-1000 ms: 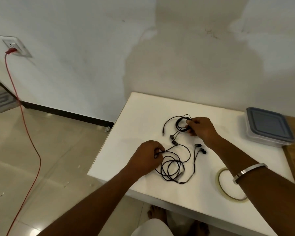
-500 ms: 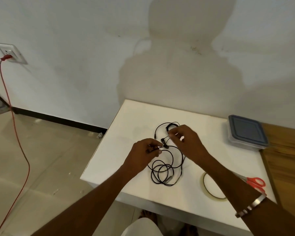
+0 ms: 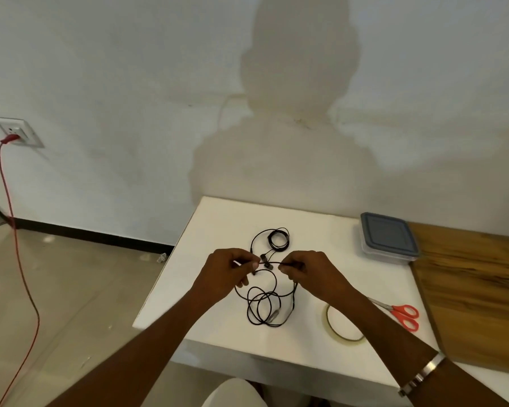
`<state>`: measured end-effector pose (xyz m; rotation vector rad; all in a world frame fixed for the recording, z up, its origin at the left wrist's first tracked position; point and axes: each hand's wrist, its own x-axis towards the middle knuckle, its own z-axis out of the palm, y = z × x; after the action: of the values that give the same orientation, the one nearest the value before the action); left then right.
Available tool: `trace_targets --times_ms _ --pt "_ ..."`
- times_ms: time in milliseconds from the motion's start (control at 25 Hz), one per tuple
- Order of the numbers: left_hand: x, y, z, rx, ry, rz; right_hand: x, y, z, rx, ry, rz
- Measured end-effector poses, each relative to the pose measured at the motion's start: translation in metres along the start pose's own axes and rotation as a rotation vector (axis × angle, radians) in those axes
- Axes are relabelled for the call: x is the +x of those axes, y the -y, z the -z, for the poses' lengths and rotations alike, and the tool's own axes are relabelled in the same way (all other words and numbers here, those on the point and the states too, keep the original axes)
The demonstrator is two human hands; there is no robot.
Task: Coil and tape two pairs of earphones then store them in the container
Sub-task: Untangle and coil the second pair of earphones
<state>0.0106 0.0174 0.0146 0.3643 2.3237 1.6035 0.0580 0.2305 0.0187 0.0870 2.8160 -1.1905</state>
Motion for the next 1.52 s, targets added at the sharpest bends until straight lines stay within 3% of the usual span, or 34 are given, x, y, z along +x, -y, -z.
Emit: trace_targets --times_ms 200,400,440,520,600,680,760,960,1040,1120,1200,1280,1360,1440,1520 --pt "-0.008 -0.006 0.012 0.178 0.063 -0.001 -0.008 0.006 0.011 0.003 -0.094 0.022" --pt "-0.018 -0.009 0.004 0.209 0.314 0.114 -0.016 0.017 0.009 0.023 -0.022 0.093" --pt "-0.016 -0.005 -0.002 0.139 0.285 0.151 -0.016 0.018 0.009 0.011 -0.028 0.100" --pt "-0.008 0.012 -0.013 0.101 0.052 0.195 -0.015 0.012 0.011 -0.006 -0.014 0.088" --pt "0.002 0.035 -0.019 0.409 -0.149 0.060 -0.017 0.002 0.014 -0.055 0.063 0.092" --pt "0.008 0.055 -0.026 0.583 -0.076 -0.051 -0.020 -0.014 0.016 -0.160 0.127 0.103" --pt "0.014 0.065 -0.035 0.644 0.017 -0.050 -0.025 -0.028 0.016 -0.246 0.172 0.070" --pt "0.024 0.071 -0.038 0.757 -0.021 -0.087 -0.025 -0.053 0.016 -0.350 0.297 -0.068" --pt "0.024 0.063 -0.032 0.582 -0.071 -0.151 -0.022 -0.049 0.012 -0.322 0.182 -0.080" --pt "0.025 0.041 -0.026 0.356 -0.130 -0.212 -0.015 -0.036 0.010 -0.223 -0.038 -0.018" --pt "0.027 0.008 -0.021 0.310 -0.167 -0.313 -0.008 -0.016 0.011 -0.074 -0.220 0.102" --pt "0.028 -0.023 -0.016 0.382 -0.158 -0.467 -0.003 0.005 0.015 0.017 -0.292 0.200" --pt "0.028 -0.049 -0.011 0.552 -0.033 -0.616 -0.001 0.024 0.020 0.080 -0.286 0.255" --pt "0.031 -0.068 -0.010 0.795 0.031 -0.760 0.000 0.037 0.027 0.145 -0.246 0.241" --pt "0.031 -0.085 -0.008 0.810 -0.006 -0.770 -0.002 0.045 0.032 0.222 -0.232 0.185"
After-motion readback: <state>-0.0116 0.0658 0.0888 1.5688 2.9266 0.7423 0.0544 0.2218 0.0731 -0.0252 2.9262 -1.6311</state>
